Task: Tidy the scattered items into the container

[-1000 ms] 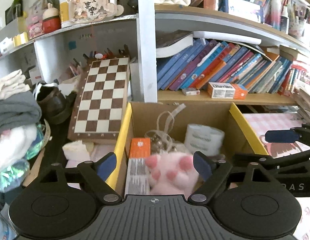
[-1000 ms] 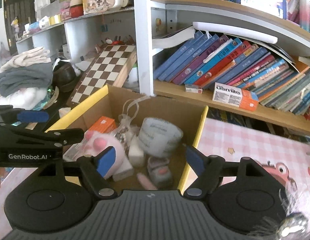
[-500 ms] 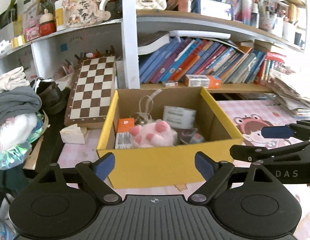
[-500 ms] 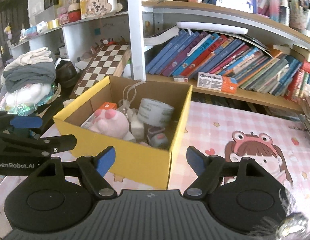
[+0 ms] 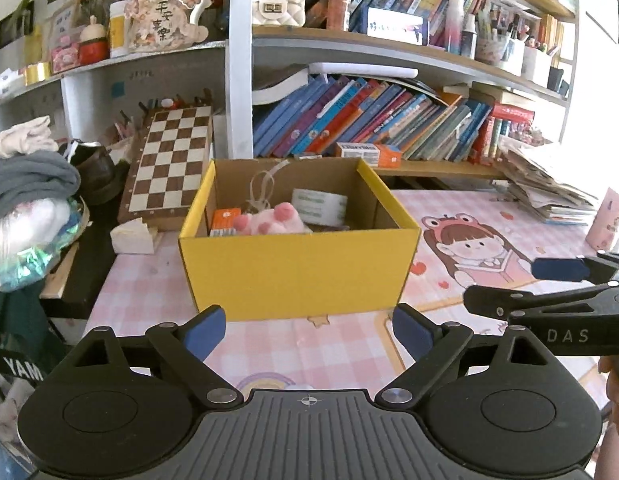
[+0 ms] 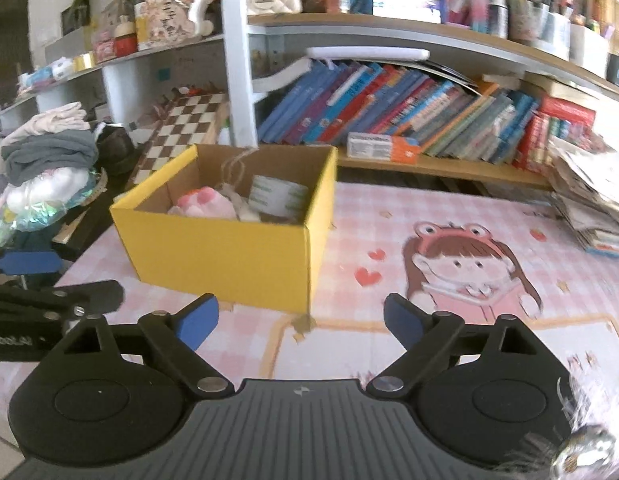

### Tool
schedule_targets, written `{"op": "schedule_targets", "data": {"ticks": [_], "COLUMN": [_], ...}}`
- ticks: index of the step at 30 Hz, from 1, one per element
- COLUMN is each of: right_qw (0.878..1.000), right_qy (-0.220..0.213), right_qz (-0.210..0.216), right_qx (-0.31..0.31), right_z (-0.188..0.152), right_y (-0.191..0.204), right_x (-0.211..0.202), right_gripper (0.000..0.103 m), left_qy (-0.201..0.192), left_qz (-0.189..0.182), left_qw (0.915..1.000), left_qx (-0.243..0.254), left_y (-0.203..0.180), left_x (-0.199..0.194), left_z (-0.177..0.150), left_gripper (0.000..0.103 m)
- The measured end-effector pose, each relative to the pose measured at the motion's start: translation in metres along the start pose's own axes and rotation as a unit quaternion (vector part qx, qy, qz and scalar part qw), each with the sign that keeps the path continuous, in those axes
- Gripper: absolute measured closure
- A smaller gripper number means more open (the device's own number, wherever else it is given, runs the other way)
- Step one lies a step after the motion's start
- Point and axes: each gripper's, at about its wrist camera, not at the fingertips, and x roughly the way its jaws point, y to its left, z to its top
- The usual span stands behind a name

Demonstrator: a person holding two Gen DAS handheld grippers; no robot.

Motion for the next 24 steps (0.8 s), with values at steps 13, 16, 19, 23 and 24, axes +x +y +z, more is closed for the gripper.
{"op": "schedule_targets", "data": {"ticks": [13,16,19,23,24], "right_qw": [0.997,0.996,0.995,0.995,0.995], "right_qy": [0.013,0.014,0.019,0.024,0.025], "right_qz": [-0.073,-0.087,-0.091,-0.096,-0.097], "right_qx": [0.026,0.020,0.018,0.015,0.015], "right_z": [-0.039,-0.045,-0.049,-0.052,-0.053], "right_y": [-0.011,-0.012,-0.014,-0.017,-0.018], "right_x": [-0.027,-0.030,-0.031,-0.032,-0.032], "right_gripper": [0.002,0.000,0.000,0.000,0.000], "left_qy": [0.014,0.017,0.022,0.022,0.022], "left_qz": [0.008,0.004,0.002,0.002,0.003], "left_qw": [0.9998,0.9997,0.9994,0.9993,0.9994], "left_qx": [0.011,0.016,0.027,0.030,0.028], "left_y": [-0.016,-0.023,-0.030,-0.035,-0.035], "left_x": [-0.009,-0.010,-0.010,-0.010,-0.010], "left_z": [-0.027,-0.032,-0.035,-0.036,-0.036], "left_gripper": [0.006,0.006,0.006,0.006,0.006]}}
